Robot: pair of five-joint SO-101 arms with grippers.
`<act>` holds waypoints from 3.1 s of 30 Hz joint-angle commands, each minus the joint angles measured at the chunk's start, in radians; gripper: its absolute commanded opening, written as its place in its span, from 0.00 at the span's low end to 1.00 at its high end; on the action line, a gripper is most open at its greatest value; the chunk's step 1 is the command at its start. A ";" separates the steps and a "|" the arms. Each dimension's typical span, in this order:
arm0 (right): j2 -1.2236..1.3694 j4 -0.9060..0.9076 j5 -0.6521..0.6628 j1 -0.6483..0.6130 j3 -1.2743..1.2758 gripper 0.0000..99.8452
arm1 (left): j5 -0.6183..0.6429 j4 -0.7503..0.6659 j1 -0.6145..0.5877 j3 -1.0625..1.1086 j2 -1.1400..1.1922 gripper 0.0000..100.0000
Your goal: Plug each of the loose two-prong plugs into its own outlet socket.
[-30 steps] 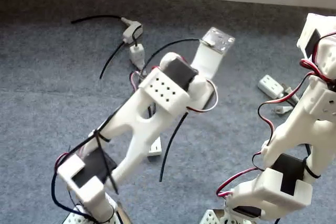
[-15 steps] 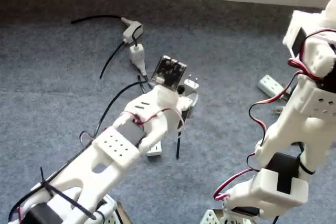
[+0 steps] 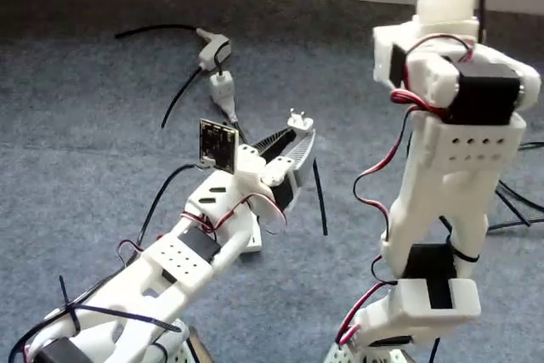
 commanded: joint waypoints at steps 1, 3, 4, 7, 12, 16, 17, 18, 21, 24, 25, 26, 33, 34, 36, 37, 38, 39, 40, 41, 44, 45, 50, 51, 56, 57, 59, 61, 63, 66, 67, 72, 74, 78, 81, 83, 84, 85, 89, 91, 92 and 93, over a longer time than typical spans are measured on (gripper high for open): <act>-0.012 0.041 0.026 -0.079 0.030 0.01 | 0.014 -0.023 0.059 -0.054 -0.027 0.01; -0.012 0.041 0.026 -0.114 0.056 0.01 | -0.025 -0.023 0.074 -0.053 -0.027 0.01; -0.012 0.041 0.026 -0.134 0.071 0.01 | -0.043 -0.023 0.079 -0.053 -0.027 0.01; -0.012 0.041 0.028 -0.209 0.130 0.01 | -0.058 -0.023 0.081 -0.051 -0.027 0.01; -0.012 0.041 0.058 -0.311 0.220 0.01 | -0.058 -0.025 0.082 -0.051 -0.033 0.01; -0.012 0.042 0.083 -0.337 0.272 0.01 | -0.054 -0.028 0.076 -0.053 -0.035 0.01; -0.012 0.042 0.083 -0.337 0.278 0.01 | -0.054 -0.028 0.074 -0.053 -0.035 0.01; -0.012 0.042 0.083 -0.335 0.280 0.01 | -0.054 -0.028 0.074 -0.053 -0.035 0.01; -0.012 0.042 0.083 -0.332 0.283 0.01 | -0.054 -0.029 0.074 -0.056 -0.035 0.01; -0.010 0.042 0.083 -0.332 0.285 0.01 | -0.054 -0.046 0.074 -0.064 -0.036 0.01; -0.010 0.042 0.083 -0.332 0.285 0.01 | -0.054 -0.075 0.074 -0.065 -0.036 0.01; -0.010 0.042 0.083 -0.331 0.285 0.01 | -0.052 -0.106 0.068 -0.065 -0.036 0.01; -0.010 0.042 0.121 -0.331 0.285 0.01 | 0.055 -0.198 0.016 -0.137 -0.030 0.01; -0.010 0.042 0.123 -0.331 0.285 0.01 | 0.078 -0.178 0.005 -0.156 -0.030 0.01; -0.010 0.042 0.123 -0.328 0.285 0.01 | 0.107 -0.127 -0.018 -0.188 -0.033 0.01; -0.008 0.042 0.124 -0.318 0.285 0.01 | 0.115 -0.103 -0.028 -0.202 -0.035 0.01; -0.008 0.041 0.124 -0.311 0.285 0.01 | 0.118 -0.086 -0.041 -0.214 -0.035 0.01; -0.007 0.041 0.126 -0.298 0.285 0.01 | 0.123 -0.077 -0.051 -0.223 -0.035 0.01; -0.005 0.039 0.132 -0.280 0.283 0.01 | 0.135 -0.078 -0.064 -0.228 -0.036 0.01; -0.004 0.036 0.155 -0.262 0.283 0.01 | 0.147 -0.078 -0.077 -0.231 -0.036 0.01; -0.001 0.031 0.219 -0.202 0.283 0.01 | 0.181 -0.077 -0.101 -0.240 -0.051 0.01; -0.001 0.021 0.229 -0.183 0.283 0.01 | 0.184 -0.072 -0.102 -0.240 -0.071 0.01; -0.001 -0.038 0.230 -0.093 0.285 0.01 | 0.183 -0.071 -0.090 -0.159 -0.234 0.01; -0.001 -0.044 0.230 -0.082 0.285 0.01 | 0.183 -0.071 -0.090 -0.136 -0.269 0.01; -0.004 -0.045 0.230 -0.067 0.275 0.01 | 0.180 -0.071 -0.082 0.007 -0.395 0.01; -0.004 -0.045 0.230 -0.065 0.275 0.01 | 0.155 -0.071 -0.085 0.036 -0.404 0.01; -0.005 -0.045 0.229 -0.053 0.274 0.01 | 0.051 -0.071 -0.096 0.077 -0.406 0.01; -0.007 -0.048 0.206 -0.036 0.271 0.01 | -0.083 -0.061 -0.117 0.096 -0.406 0.01; -0.005 -0.081 0.133 -0.004 0.249 0.01 | -0.167 0.011 -0.128 0.091 -0.406 0.01; -0.001 -0.120 0.029 0.067 0.213 0.01 | -0.176 0.209 -0.137 0.045 -0.404 0.01; -0.001 -0.125 0.011 0.090 0.205 0.01 | -0.178 0.287 -0.137 0.016 -0.404 0.01; -0.001 -0.137 -0.051 0.140 0.170 0.01 | -0.172 0.597 -0.133 -0.133 -0.403 0.09; -0.001 -0.137 -0.051 0.139 0.170 0.01 | -0.160 0.649 -0.131 -0.173 -0.392 0.08; 0.001 -0.137 -0.052 0.140 0.170 0.05 | -0.095 0.678 -0.128 -0.305 -0.217 0.08; 0.002 -0.137 -0.052 0.150 0.170 0.08 | -0.095 0.767 -0.094 -0.510 0.033 0.08; 0.002 -0.151 -0.052 0.163 0.176 0.08 | -0.094 0.872 -0.061 -0.691 0.220 0.08; 0.002 -0.157 -0.052 0.168 0.176 0.08 | -0.089 0.927 -0.044 -0.788 0.309 0.08; 0.002 -0.165 -0.052 0.185 0.176 0.08 | -0.061 0.973 -0.031 -0.885 0.401 0.08; 0.002 -0.199 -0.049 0.231 0.177 0.08 | 0.164 1.123 -0.019 -1.253 0.737 0.08; 0.002 -0.208 -0.048 0.243 0.177 0.08 | 0.267 1.224 -0.024 -1.428 0.881 0.08; 0.002 -0.208 -0.046 0.246 0.177 0.08 | 0.304 1.283 -0.024 -1.518 0.946 0.08; 0.002 -0.208 -0.046 0.248 0.177 0.08 | 0.333 1.347 -0.025 -1.606 1.006 0.08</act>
